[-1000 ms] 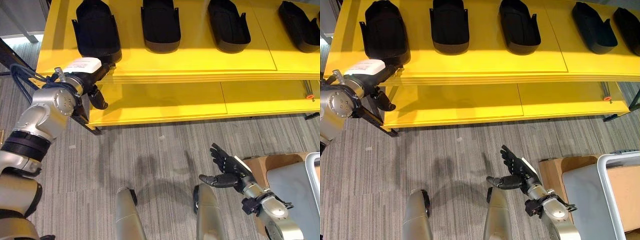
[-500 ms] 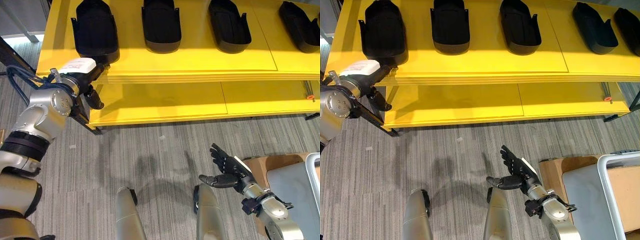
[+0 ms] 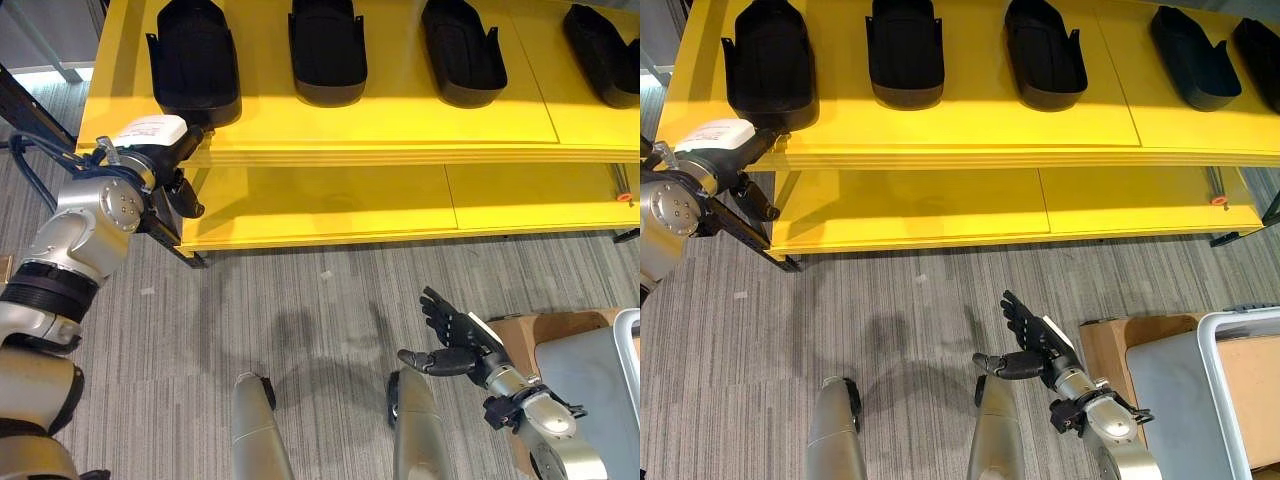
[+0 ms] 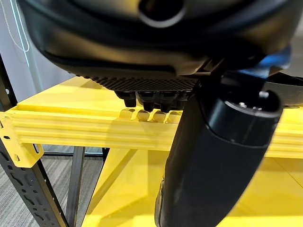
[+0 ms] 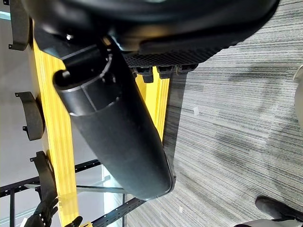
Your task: Move parts from the plastic box to the shelf.
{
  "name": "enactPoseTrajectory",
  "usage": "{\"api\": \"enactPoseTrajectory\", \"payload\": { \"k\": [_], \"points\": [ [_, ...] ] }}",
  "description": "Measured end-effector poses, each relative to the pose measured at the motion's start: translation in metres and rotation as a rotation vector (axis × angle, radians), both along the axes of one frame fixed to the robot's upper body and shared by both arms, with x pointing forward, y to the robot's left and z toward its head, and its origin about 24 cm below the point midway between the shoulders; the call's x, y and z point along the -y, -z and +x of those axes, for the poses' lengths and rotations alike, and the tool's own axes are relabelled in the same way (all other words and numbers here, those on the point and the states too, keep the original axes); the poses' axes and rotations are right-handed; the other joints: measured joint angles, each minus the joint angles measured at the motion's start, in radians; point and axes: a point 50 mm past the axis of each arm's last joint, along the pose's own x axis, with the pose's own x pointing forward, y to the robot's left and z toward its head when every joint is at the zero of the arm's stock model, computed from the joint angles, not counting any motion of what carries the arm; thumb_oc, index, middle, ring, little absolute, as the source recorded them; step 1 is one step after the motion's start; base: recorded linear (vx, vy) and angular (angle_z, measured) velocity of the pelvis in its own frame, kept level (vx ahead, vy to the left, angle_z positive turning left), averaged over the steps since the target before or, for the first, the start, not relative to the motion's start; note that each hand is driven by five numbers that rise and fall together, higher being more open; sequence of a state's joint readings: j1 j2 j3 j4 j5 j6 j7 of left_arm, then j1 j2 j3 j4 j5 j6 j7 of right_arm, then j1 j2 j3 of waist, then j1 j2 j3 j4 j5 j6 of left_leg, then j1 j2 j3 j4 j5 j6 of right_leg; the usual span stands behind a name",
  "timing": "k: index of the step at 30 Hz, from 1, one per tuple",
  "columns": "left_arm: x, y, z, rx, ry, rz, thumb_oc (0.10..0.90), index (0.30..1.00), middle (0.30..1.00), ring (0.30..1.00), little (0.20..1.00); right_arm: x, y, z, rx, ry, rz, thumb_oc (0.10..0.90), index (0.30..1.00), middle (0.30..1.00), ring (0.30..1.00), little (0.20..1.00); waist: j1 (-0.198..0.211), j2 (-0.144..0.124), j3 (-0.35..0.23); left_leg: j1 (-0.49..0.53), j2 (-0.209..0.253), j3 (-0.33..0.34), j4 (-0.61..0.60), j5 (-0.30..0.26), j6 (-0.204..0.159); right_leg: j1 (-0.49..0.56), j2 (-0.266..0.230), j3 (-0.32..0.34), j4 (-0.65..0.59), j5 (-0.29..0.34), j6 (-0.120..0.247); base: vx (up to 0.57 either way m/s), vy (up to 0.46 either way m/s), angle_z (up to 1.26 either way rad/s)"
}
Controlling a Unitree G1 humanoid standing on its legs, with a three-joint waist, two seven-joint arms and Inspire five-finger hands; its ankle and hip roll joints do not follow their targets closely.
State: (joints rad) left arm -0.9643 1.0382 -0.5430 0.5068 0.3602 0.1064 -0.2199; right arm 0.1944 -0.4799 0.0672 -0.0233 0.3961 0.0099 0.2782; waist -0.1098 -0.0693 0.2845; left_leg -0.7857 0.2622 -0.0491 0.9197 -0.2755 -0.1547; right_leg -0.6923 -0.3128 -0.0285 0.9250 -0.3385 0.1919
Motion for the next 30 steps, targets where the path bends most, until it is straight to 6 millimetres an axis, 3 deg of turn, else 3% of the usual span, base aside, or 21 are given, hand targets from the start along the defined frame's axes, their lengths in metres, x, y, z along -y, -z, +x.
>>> {"api": "enactPoseTrajectory", "payload": {
  "k": [30],
  "points": [
    [-0.0024, -0.0054, -0.0011, 0.064, -0.009, 0.001, 0.9, 1.0, 1.0, 1.0, 1.0, -0.0041, 0.0017, -0.0002, -0.006, -0.015, 0.003, 0.9, 1.0, 1.0, 1.0, 1.0, -0.001, -0.002, 0.0, -0.016, 0.002, 0.002, 0.003, -0.001, 0.001, -0.019, 0.003, 0.005, 0.003, 0.001, 0.001, 0.0, 0.0, 0.0]
  ]
}}
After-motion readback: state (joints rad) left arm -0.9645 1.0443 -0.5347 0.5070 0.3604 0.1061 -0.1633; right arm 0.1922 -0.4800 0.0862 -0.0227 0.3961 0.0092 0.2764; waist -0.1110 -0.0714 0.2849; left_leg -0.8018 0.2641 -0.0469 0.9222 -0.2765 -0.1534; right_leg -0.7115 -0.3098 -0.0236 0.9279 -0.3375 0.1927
